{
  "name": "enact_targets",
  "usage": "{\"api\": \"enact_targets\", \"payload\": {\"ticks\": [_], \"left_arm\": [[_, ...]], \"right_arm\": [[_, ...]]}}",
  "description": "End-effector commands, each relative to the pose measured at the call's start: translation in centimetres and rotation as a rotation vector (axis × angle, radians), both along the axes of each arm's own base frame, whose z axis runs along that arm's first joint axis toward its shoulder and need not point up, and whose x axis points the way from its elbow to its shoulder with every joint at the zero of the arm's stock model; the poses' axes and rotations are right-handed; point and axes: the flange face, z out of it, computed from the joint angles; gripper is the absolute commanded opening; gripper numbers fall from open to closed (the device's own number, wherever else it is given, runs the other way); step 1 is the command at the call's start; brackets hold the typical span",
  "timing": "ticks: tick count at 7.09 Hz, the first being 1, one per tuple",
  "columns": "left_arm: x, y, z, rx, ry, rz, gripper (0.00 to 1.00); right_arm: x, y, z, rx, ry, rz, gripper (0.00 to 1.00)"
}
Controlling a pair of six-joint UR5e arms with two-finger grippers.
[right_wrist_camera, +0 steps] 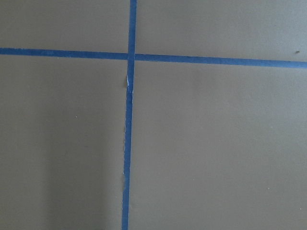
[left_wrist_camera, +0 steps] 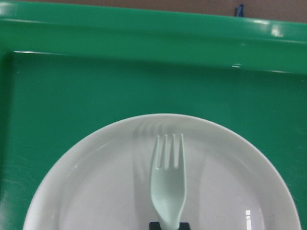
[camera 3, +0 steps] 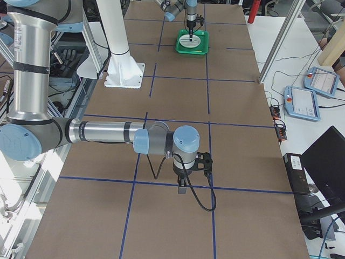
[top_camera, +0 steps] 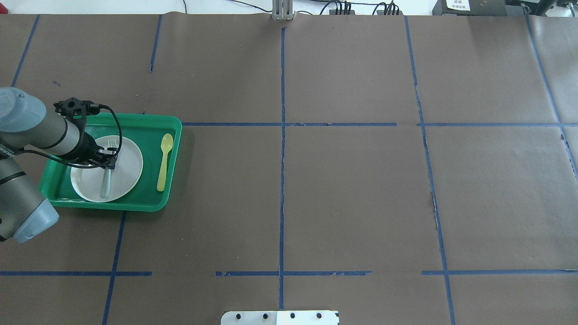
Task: Place fork
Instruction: 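Lift the fork off the plate and carry it to the tray edge beside the plate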
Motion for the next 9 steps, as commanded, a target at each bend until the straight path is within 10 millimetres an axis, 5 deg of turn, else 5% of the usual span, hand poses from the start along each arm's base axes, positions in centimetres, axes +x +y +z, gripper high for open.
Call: {"api": "enact_targets", "payload": {"ticks": [1,2,5,9], "left_arm": [[-0.8,0.4,-0.5,0.036,-0.021,0.044,0.0],[-1.6,0.7,1.3,0.039,-0.039,0.059,0.0],[-7.8,-1.6,4.7,0.102,-0.093,0.061,0.0],[-7.7,-2.3,7.4,0.094,-0.087,0.075,0.0]], "right_arm": [[0.0,0.0,0.0,0.0,0.0,0.001,1.0],[0.0,0.0,0.0,0.001,0.0,-0.001,1.0],[0.0,0.0,0.0,0.0,0.0,0.001,1.0],[0.0,0.0,0.0,0.001,0.0,-0.001,1.0]]}}
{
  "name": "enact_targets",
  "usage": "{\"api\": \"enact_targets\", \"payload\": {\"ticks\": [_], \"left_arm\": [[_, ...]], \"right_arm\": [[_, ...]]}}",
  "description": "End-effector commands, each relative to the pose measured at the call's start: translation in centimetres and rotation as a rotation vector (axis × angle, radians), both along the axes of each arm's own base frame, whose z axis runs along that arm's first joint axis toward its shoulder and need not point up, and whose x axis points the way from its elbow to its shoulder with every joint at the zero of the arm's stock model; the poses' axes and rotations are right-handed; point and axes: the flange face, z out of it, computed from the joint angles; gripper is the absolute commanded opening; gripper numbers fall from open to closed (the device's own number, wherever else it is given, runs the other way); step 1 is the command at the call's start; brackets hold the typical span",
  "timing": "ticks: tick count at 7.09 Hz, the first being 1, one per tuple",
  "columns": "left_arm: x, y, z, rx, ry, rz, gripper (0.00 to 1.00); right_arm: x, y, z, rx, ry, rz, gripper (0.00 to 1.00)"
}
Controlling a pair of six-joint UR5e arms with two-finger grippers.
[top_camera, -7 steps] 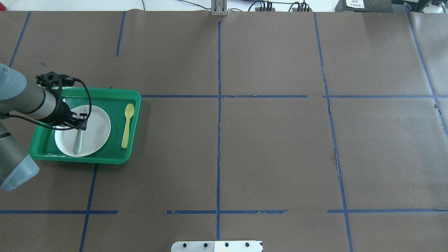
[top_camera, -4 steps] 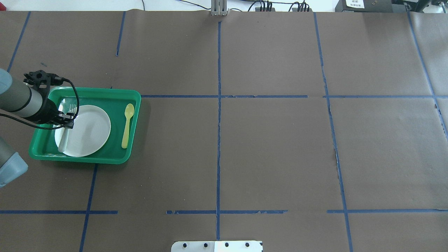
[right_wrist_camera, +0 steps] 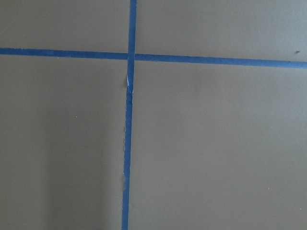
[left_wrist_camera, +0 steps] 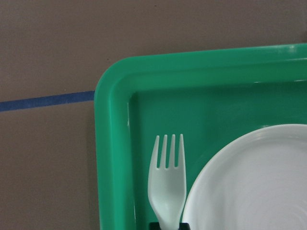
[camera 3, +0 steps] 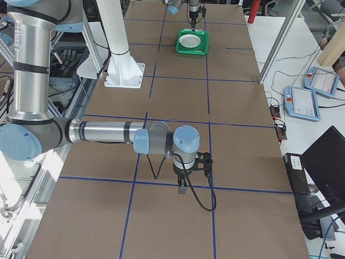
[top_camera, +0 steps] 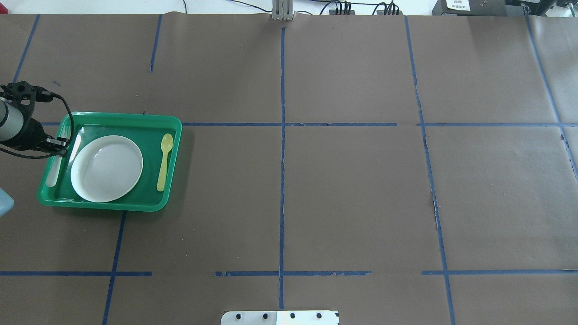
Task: Place fork
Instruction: 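Lift the fork off the plate and carry it to the tray edge beside the plate, then lower the fork onto the tray and open the left gripper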
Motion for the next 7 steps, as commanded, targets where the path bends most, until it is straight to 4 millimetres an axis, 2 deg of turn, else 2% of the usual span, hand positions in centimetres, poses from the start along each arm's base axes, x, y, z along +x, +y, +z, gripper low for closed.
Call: {"api": "enact_targets", "payload": {"ticks": [1,3,4,5,7], "left_arm": [[0.3,-0.2,0.5,0.002,0.003,0.002,0.0],[0.5,-0.2,0.7,-0.001,0.001,0.006,0.0],[0.6,-0.2,1.0,-0.002,0.0,0.009,0.7],[0.5,-0.3,0.7,0.018,0.012,0.011,1.0],[0.3,-0.1,-0.1,0.013,0.044,0.024,1.0]], "right_arm": [[0.0,0.0,0.0,0.0,0.0,0.001,1.0],[0.0,0.0,0.0,0.0,0.0,0.001,1.0],[0.0,0.0,0.0,0.0,0.0,0.001,1.0],[0.0,0.0,0.0,0.0,0.0,0.001,1.0],[0.0,0.0,0.0,0.0,0.0,0.001,1.0]]}}
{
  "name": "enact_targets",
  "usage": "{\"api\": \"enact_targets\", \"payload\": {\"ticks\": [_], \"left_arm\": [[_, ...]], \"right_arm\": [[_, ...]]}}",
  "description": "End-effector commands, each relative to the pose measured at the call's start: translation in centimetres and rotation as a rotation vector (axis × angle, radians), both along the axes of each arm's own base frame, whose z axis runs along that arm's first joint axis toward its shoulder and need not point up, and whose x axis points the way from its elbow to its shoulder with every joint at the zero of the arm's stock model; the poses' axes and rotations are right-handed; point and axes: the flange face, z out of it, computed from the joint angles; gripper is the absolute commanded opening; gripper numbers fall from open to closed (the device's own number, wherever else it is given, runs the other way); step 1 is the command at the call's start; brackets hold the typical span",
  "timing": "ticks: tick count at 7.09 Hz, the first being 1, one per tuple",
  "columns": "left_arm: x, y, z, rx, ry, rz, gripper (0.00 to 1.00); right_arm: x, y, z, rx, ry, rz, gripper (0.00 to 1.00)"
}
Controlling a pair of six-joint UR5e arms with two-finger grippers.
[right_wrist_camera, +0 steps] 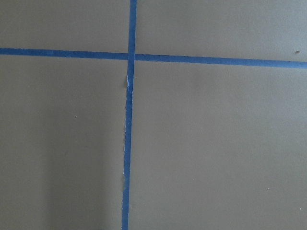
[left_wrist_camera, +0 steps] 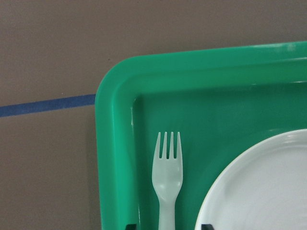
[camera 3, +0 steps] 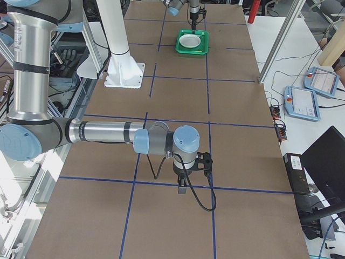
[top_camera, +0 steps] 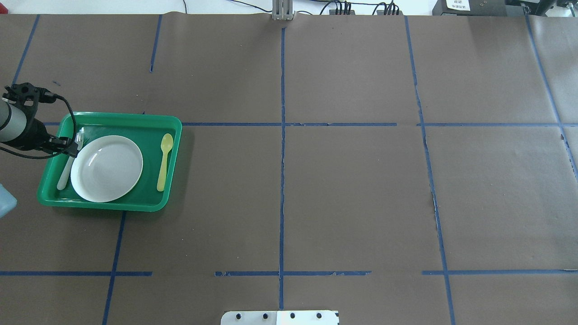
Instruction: Place fork
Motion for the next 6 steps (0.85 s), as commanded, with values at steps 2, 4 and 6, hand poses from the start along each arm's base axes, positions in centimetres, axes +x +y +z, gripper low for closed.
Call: {"api": "enact_targets", "payload": {"ticks": [2,4,6], "left_arm": [[-5.0,-1.6,-3.0,0.01,0.091,-0.019,1.0],[-8.9,-3.6,-4.3,0.109,0.022,0.068,1.0],[-15.4,-6.1,-5.0,0.272,-0.063,0.197,1.0]], "right_arm": [[0.0,0.0,0.0,0.001,0.0,-0.001,1.0],[0.0,0.0,0.0,0.001,0.0,-0.001,1.0],[0.0,0.0,0.0,0.001,0.0,-0.001,1.0]]}}
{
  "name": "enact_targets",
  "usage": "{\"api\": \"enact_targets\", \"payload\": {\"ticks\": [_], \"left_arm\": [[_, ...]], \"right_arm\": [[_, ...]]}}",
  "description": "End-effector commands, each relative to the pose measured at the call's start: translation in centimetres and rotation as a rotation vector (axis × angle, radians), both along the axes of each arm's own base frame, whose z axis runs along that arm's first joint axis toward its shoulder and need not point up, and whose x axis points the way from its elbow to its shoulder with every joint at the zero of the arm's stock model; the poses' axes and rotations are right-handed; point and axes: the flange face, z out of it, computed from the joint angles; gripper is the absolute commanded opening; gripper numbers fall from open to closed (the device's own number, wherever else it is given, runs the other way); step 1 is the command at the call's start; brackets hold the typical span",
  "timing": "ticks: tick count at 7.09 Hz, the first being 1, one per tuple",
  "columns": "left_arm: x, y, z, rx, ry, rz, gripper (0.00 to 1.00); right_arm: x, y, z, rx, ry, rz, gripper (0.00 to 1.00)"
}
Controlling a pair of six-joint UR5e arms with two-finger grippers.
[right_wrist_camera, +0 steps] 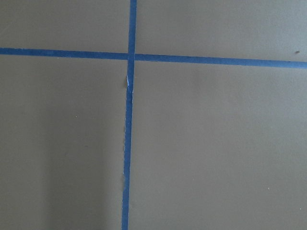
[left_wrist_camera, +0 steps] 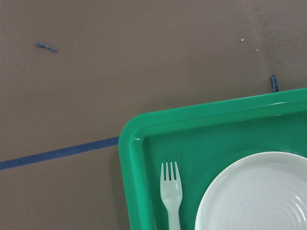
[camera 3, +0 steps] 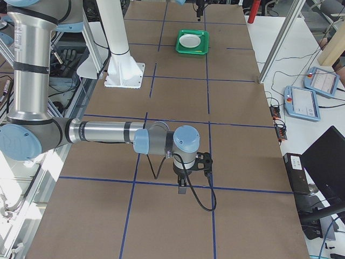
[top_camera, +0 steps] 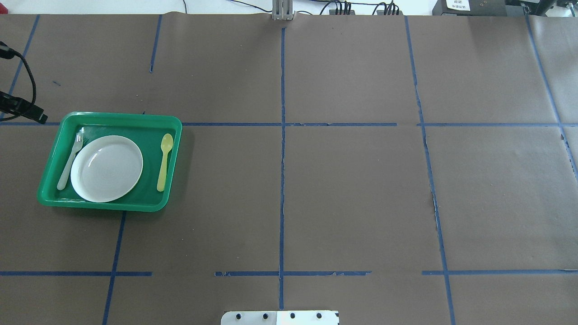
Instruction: Place fork
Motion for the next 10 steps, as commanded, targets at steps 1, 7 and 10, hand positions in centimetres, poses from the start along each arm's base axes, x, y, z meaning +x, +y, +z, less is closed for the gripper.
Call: {"api": "enact_targets", "payload": {"ticks": [1,7,10], "left_arm": [[-8.8,-1.4,1.3,0.188,-0.085,0.129,1.0],[-20.5,6.0,14.8,-0.215,-0.031,-0.044,1.0],[-21.0,6.6,14.9,-0.294,-0.017,-0.054,1.0]], "right_arm": [[0.0,0.0,0.0,-0.001,0.0,0.001,1.0],[0.0,0.0,0.0,-0.001,0.0,0.001,1.0],[0.0,0.0,0.0,0.0,0.0,0.0,1.0]]}}
